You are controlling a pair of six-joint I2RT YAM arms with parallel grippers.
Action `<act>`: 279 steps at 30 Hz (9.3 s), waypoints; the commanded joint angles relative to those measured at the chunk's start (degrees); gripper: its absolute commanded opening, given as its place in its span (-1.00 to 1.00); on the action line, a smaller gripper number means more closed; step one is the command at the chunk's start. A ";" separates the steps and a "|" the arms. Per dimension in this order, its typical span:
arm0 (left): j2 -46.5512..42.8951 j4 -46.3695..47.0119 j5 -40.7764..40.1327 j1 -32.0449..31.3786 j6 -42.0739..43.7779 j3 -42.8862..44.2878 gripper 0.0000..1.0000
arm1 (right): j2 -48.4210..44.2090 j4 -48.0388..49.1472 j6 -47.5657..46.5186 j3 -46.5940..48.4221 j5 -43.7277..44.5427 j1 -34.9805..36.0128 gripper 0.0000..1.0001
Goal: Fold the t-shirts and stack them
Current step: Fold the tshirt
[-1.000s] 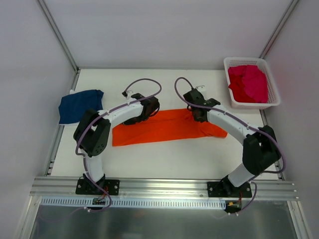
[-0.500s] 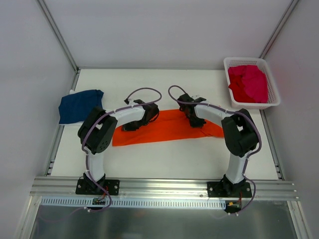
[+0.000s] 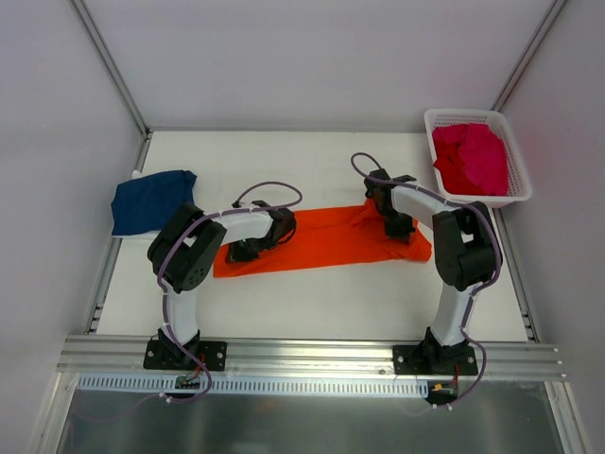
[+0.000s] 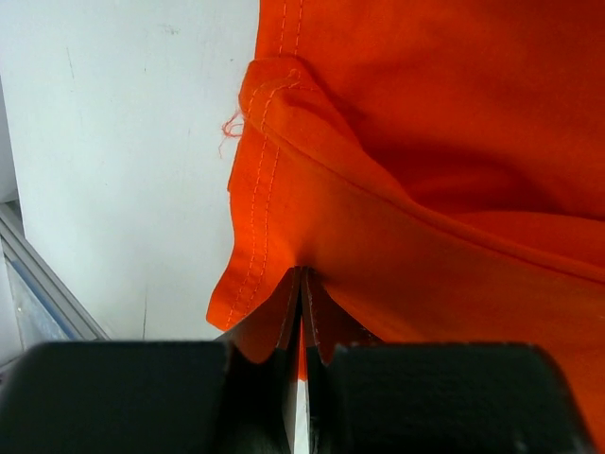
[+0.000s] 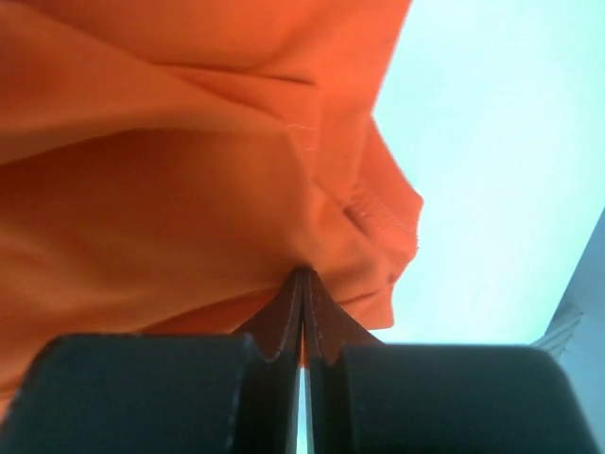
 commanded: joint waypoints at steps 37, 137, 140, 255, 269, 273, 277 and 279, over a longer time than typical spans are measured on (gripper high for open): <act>-12.39 -7.52 14.81 -31.01 -25.47 -12.90 -1.00 | 20.16 -2.51 -6.43 31.48 -7.44 -3.10 -0.99; -23.11 35.01 18.50 -31.19 -10.18 -26.60 -1.00 | 30.17 1.09 -11.88 49.58 -26.87 -3.45 -0.99; -23.02 35.01 19.73 -33.03 -11.23 -25.98 -1.00 | 32.28 0.22 -11.80 53.27 -27.05 -3.45 -1.00; -80.33 53.65 28.97 -29.69 -12.03 -62.72 0.98 | -46.30 1.53 86.77 -45.94 22.24 83.64 0.70; -74.53 67.88 29.40 -31.98 -14.14 -68.26 0.98 | -35.73 -9.19 107.20 -42.25 26.12 92.70 0.80; -71.28 72.09 29.75 -32.33 -14.84 -69.05 0.98 | -35.21 -9.63 107.65 -42.07 26.56 92.88 0.80; -66.54 74.65 29.66 -33.21 -15.72 -68.79 0.98 | -34.42 -9.20 109.75 -43.12 26.91 93.14 0.82; -64.26 75.35 29.31 -33.65 -15.90 -68.26 0.98 | -34.42 -8.14 110.46 -44.00 27.35 93.14 0.81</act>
